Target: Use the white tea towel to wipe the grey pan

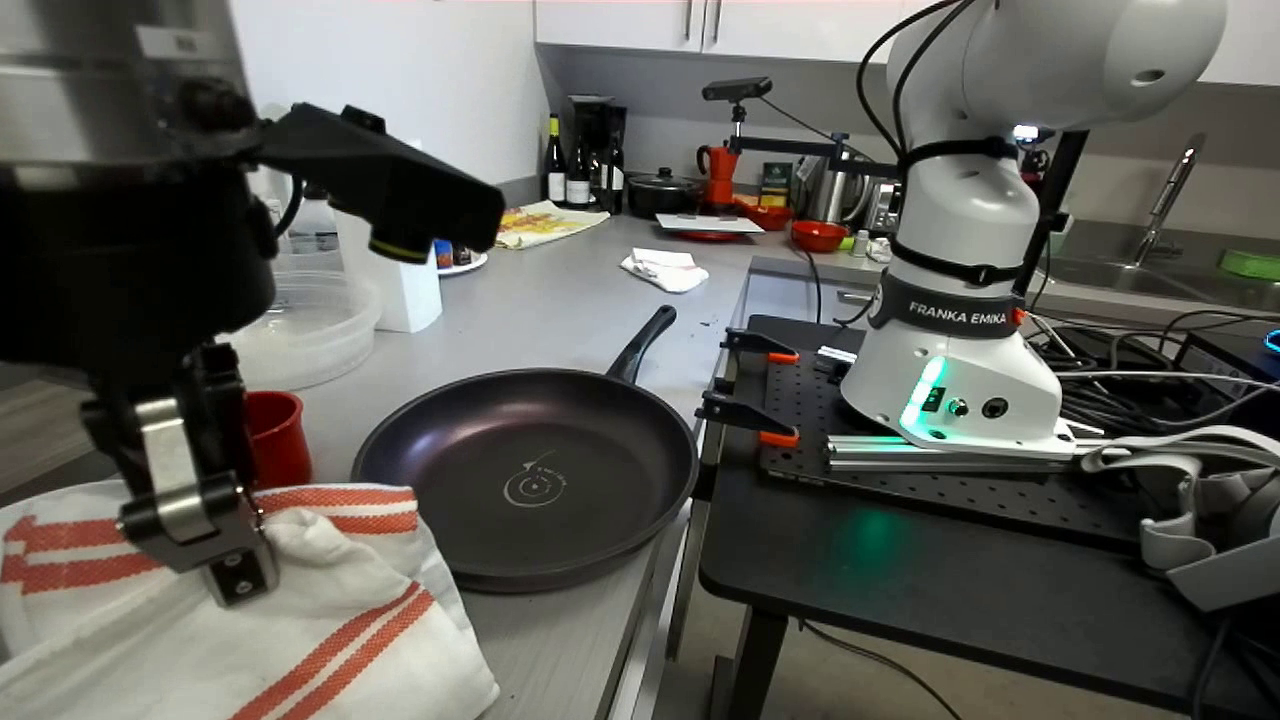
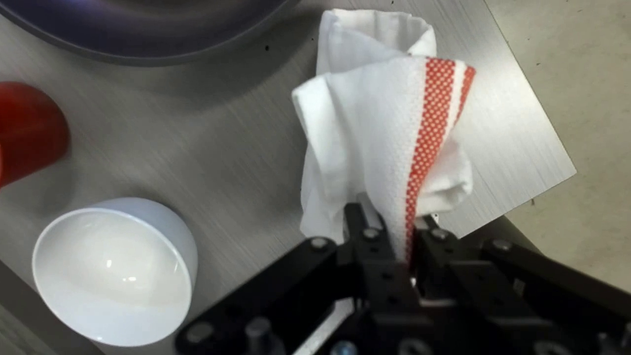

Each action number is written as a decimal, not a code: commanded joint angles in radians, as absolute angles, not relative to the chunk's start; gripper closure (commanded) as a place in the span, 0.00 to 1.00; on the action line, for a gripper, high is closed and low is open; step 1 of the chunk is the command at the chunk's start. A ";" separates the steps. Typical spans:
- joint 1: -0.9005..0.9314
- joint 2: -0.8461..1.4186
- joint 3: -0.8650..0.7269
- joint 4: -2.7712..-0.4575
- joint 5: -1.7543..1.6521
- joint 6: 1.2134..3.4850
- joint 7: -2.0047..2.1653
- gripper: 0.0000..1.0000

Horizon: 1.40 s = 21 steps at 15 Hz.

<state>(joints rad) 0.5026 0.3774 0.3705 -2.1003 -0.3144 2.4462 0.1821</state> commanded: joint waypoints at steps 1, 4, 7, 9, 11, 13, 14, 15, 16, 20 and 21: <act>0.517 0.463 0.338 -2.001 -0.288 2.389 0.158 0.97; 0.499 0.506 0.326 -1.985 -0.258 2.388 0.127 0.97; 0.471 0.531 0.330 -2.003 -0.211 2.405 0.081 0.97; 0.463 0.544 0.327 -2.016 -0.188 2.410 0.060 0.97; 0.462 0.553 0.325 -2.028 -0.179 2.413 0.048 0.97; 0.464 0.562 0.324 -2.032 -0.174 2.413 0.043 0.72; 0.465 0.565 0.324 -2.033 -0.173 2.413 0.045 0.62; 0.466 0.568 0.324 -2.033 -0.172 2.412 0.047 0.55; 0.467 0.571 0.324 -2.033 -0.172 2.412 0.047 0.49; 0.469 0.574 0.323 -2.035 -0.173 2.412 0.051 0.20; 0.469 0.571 0.322 -2.036 -0.173 2.413 0.053 0.13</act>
<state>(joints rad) 0.4623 0.5768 0.3254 -2.0348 -0.1938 2.4212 0.0726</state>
